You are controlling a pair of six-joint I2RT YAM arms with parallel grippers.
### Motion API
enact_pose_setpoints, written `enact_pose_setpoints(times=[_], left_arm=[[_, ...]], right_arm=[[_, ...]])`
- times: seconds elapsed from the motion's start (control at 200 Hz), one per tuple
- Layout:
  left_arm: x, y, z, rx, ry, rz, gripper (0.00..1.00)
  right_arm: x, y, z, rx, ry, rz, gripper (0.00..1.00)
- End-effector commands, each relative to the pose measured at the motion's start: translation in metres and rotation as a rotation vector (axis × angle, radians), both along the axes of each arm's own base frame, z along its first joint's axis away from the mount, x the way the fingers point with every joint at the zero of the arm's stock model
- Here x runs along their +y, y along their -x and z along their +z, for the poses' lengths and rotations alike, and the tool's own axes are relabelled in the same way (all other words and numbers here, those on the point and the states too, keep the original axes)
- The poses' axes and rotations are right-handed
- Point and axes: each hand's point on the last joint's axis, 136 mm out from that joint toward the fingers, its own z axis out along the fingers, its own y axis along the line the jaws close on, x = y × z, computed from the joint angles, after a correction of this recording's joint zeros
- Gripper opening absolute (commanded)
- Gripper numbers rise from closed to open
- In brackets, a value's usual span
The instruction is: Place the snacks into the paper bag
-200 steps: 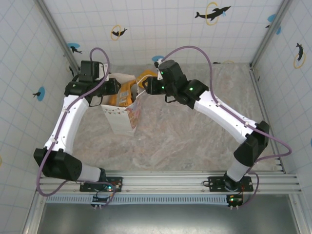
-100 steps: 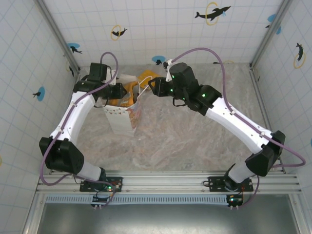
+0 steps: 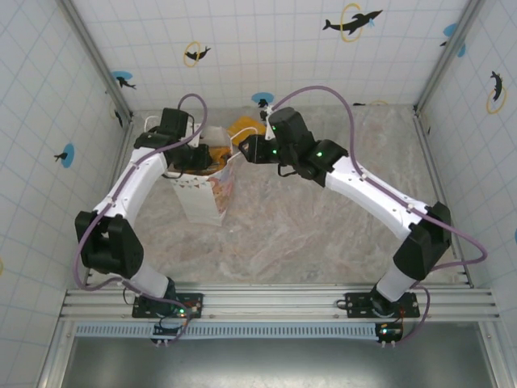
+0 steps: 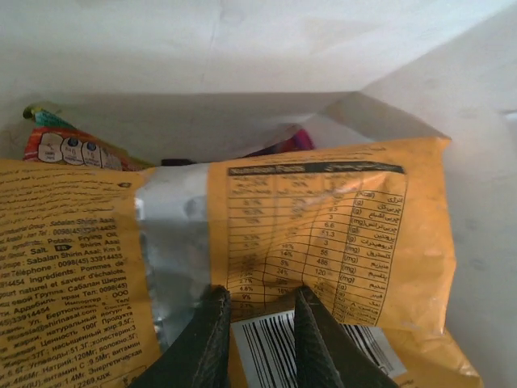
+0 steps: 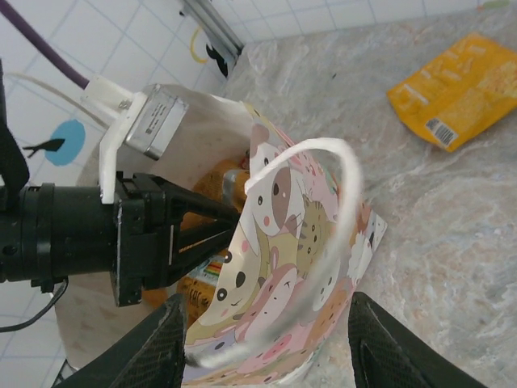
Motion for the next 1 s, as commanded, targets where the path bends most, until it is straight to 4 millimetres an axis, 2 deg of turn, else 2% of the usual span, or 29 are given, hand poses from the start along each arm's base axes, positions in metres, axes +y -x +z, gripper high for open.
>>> enact_pose_setpoints(times=[0.0,0.14,0.24,0.33,0.52,0.636,0.696,0.851,0.996], left_arm=[[0.013,0.014,-0.034,0.106,-0.101,0.004,0.26],[0.014,0.011,-0.036,0.109,-0.110,0.006,0.26],[0.008,0.005,-0.018,0.062,-0.077,-0.003,0.28],[0.002,0.000,0.012,-0.010,-0.036,-0.004,0.31],[-0.008,-0.007,0.096,-0.213,0.064,-0.016,0.42],[-0.004,-0.001,0.139,-0.328,0.093,0.001,0.45],[0.001,0.003,0.155,-0.376,0.089,0.024,0.47],[0.021,0.020,0.176,-0.445,0.050,0.095,0.49],[0.031,0.034,0.175,-0.457,0.030,0.132,0.50]], right_arm=[[0.008,-0.003,0.034,-0.057,-0.082,0.018,0.54],[0.006,-0.002,0.035,-0.065,-0.081,0.015,0.55],[0.002,-0.001,0.037,-0.077,-0.078,0.006,0.55],[-0.004,-0.001,0.037,-0.090,-0.068,-0.010,0.55],[-0.022,0.000,0.038,-0.103,-0.066,-0.051,0.55],[-0.033,0.001,0.036,-0.108,-0.069,-0.077,0.55],[-0.040,0.002,0.033,-0.109,-0.068,-0.094,0.55],[-0.054,-0.001,0.017,-0.082,-0.055,-0.133,0.55],[-0.061,-0.010,-0.011,-0.017,-0.053,-0.155,0.54]])
